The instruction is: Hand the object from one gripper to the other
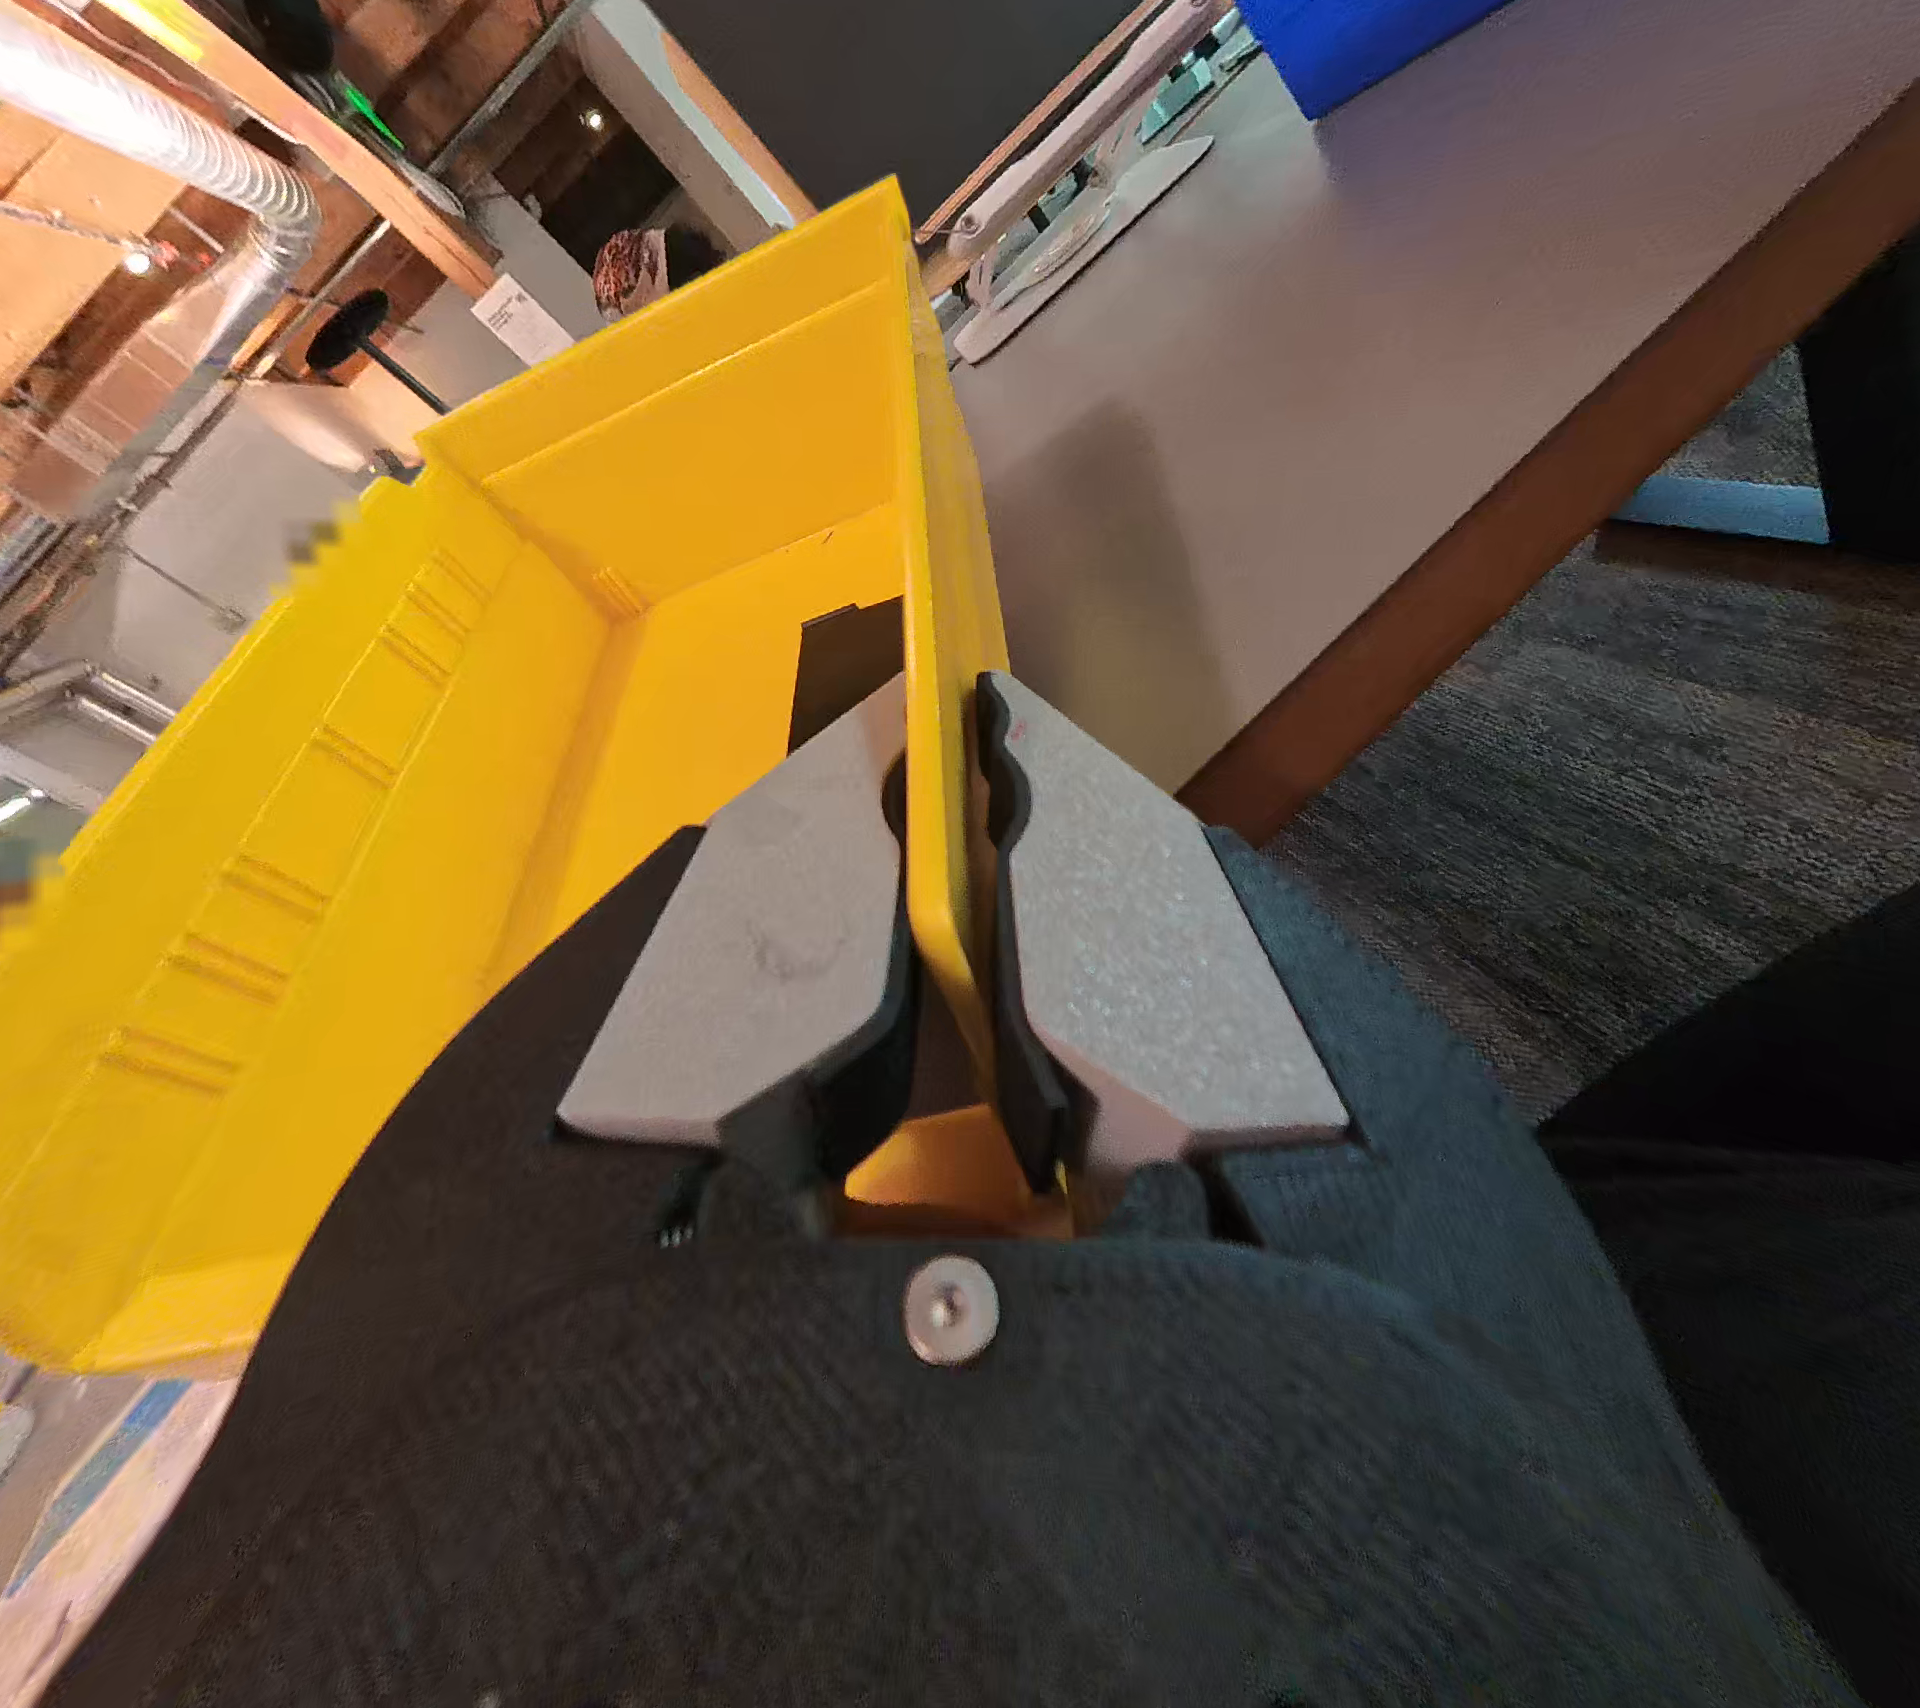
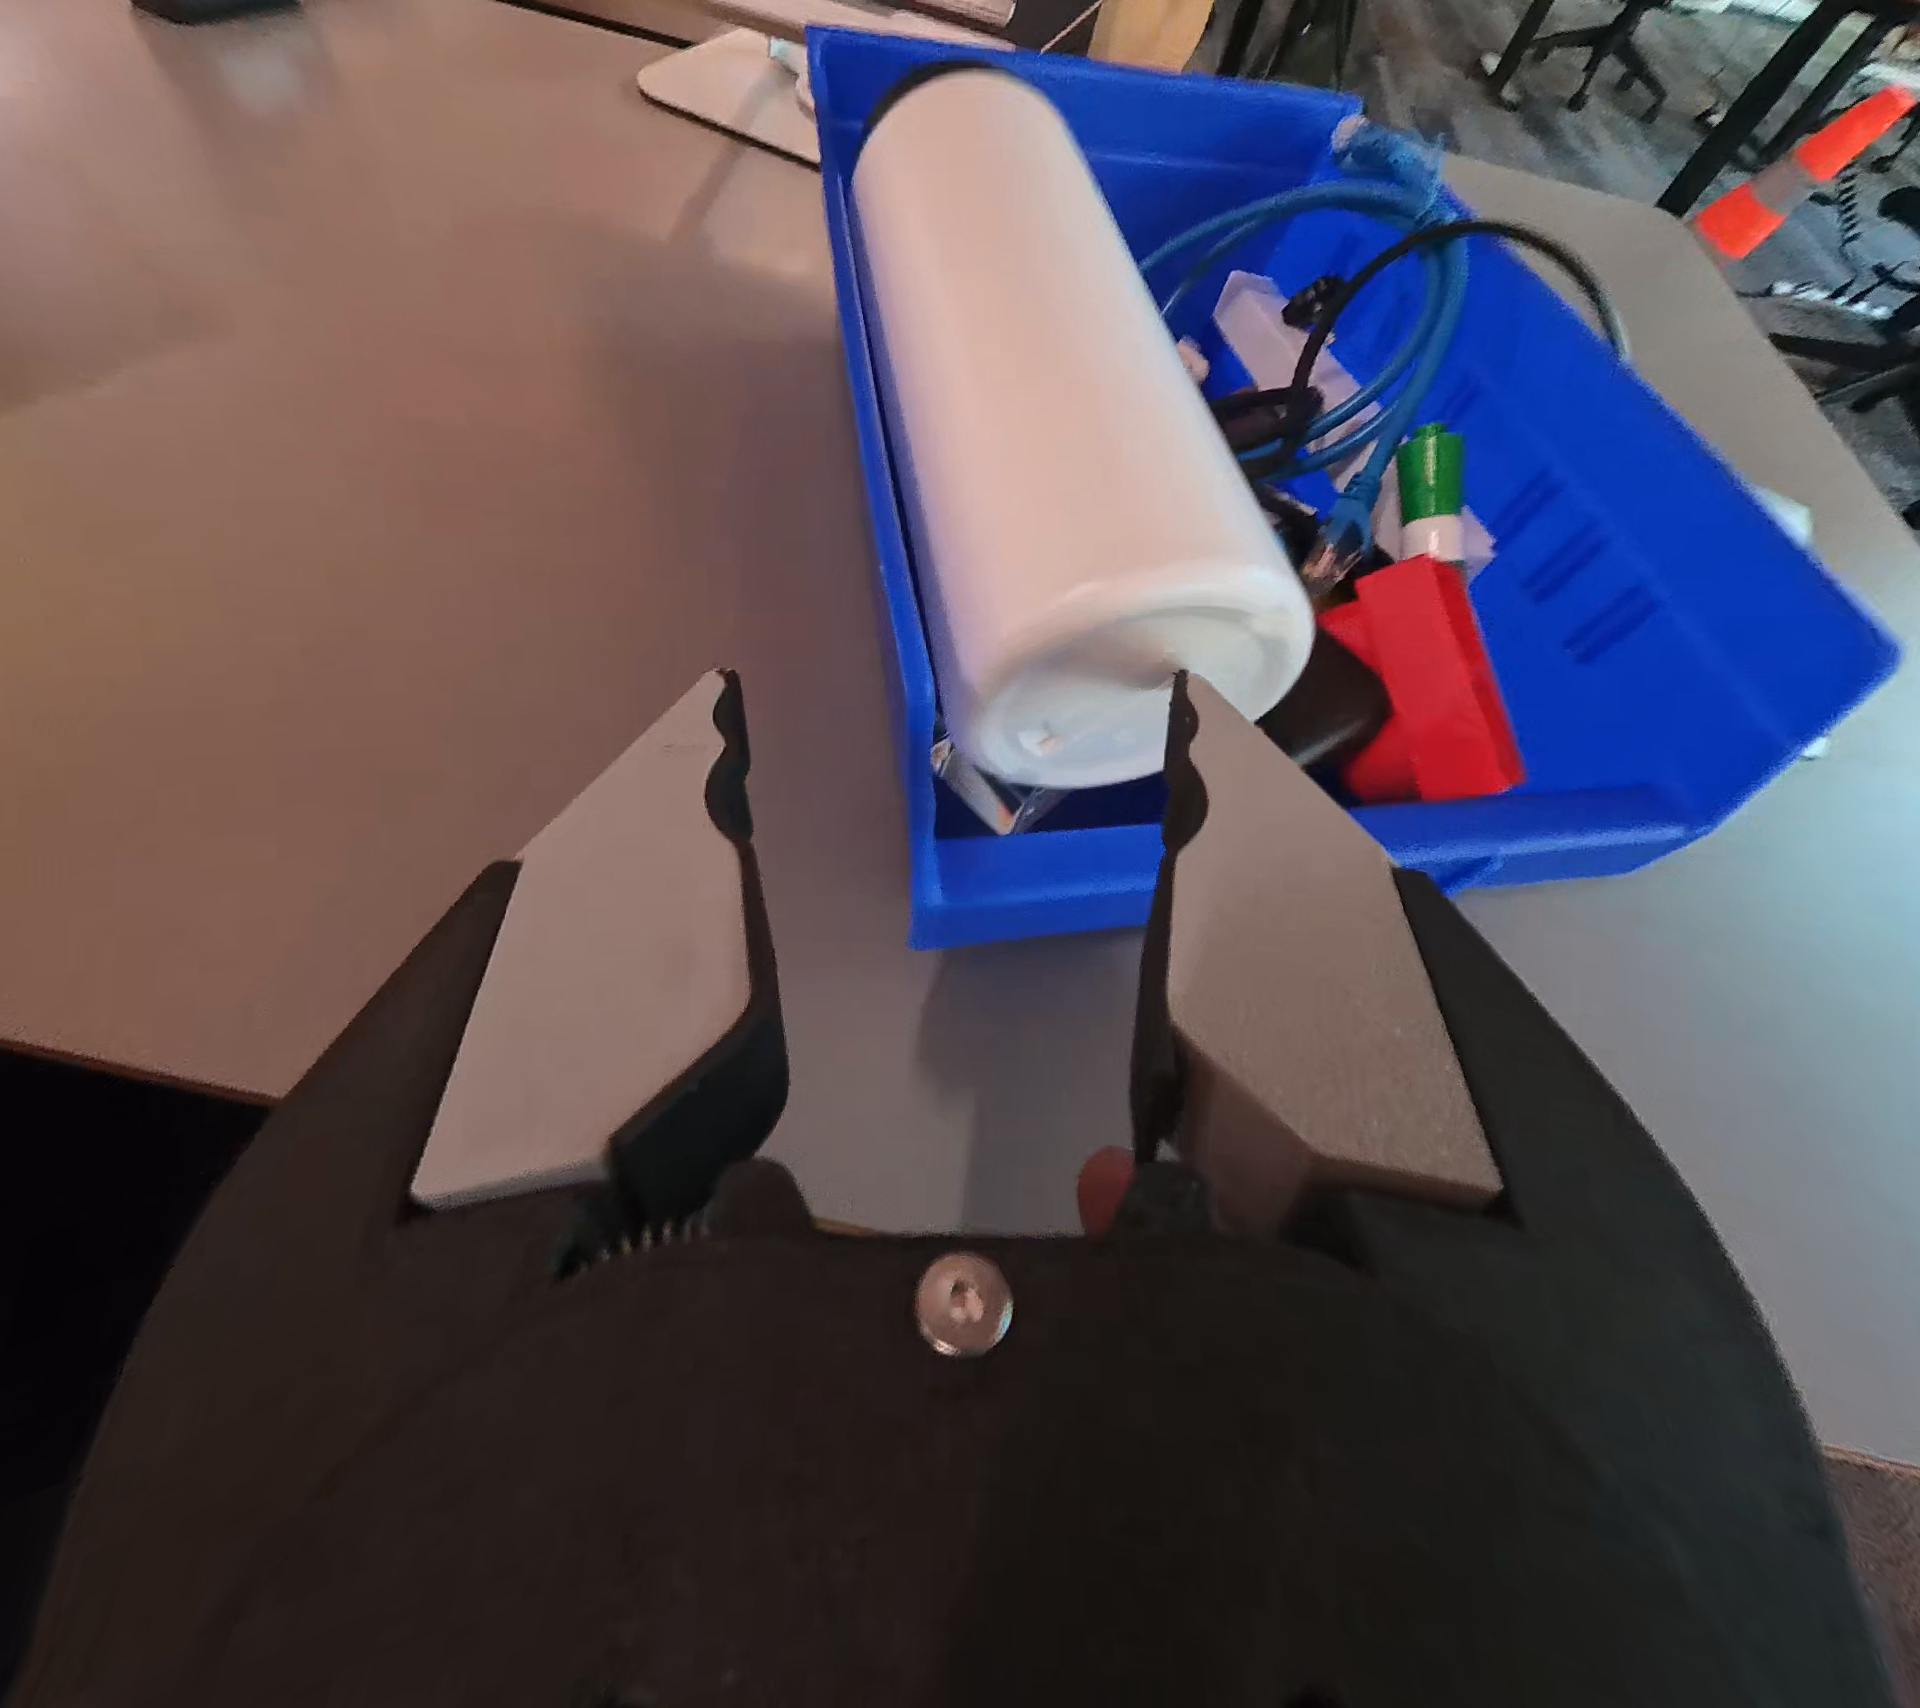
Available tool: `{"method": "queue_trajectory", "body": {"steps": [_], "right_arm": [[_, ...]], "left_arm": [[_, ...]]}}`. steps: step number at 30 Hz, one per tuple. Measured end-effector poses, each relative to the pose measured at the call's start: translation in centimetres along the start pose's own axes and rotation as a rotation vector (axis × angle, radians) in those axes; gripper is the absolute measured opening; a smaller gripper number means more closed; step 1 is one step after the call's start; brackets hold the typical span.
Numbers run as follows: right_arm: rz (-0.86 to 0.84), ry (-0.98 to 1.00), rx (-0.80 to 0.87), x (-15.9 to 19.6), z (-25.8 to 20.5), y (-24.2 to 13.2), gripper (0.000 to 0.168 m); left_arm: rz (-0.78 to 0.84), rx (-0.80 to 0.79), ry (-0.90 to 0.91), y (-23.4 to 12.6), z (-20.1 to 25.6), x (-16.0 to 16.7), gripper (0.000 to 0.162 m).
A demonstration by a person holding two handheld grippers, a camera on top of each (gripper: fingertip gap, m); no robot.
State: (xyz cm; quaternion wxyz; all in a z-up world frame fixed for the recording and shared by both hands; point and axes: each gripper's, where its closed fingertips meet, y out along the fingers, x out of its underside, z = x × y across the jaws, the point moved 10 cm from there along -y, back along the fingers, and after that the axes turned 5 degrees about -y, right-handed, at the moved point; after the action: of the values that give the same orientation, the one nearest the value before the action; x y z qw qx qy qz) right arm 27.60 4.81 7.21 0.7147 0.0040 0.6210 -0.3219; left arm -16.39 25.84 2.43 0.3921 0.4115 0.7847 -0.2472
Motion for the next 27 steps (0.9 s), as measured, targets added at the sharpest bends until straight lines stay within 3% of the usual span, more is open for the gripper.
{"method": "queue_trajectory", "body": {"steps": [8, 15, 18, 20, 24, 27], "right_arm": [[0.127, -0.086, 0.017, -2.5, -0.4, -1.8, 0.077], [0.108, -0.058, -0.003, -1.4, -0.4, -1.3, 0.078], [0.112, -0.049, -0.012, -1.2, -0.7, -1.5, 0.078], [0.131, -0.057, -0.009, -1.6, -1.0, -1.9, 0.078], [0.158, -0.091, -0.023, -2.3, -2.1, -2.7, 0.078], [0.162, -0.1, -0.088, -2.5, -3.4, -2.5, 0.078]], "left_arm": [[0.017, 0.074, 0.039, 0.4, 0.4, -0.5, 0.005], [-0.084, 0.137, -0.104, 2.2, 0.1, -2.1, 0.005], [-0.073, 0.131, -0.221, 3.7, -0.1, -3.2, 0.013], [-0.1, 0.137, -0.239, 4.5, -0.2, -3.5, 0.009], [-0.054, 0.207, -0.247, 3.8, -1.9, -5.1, 0.03], [-0.091, 0.331, -0.321, 3.5, -5.8, -6.7, 0.031]]}}
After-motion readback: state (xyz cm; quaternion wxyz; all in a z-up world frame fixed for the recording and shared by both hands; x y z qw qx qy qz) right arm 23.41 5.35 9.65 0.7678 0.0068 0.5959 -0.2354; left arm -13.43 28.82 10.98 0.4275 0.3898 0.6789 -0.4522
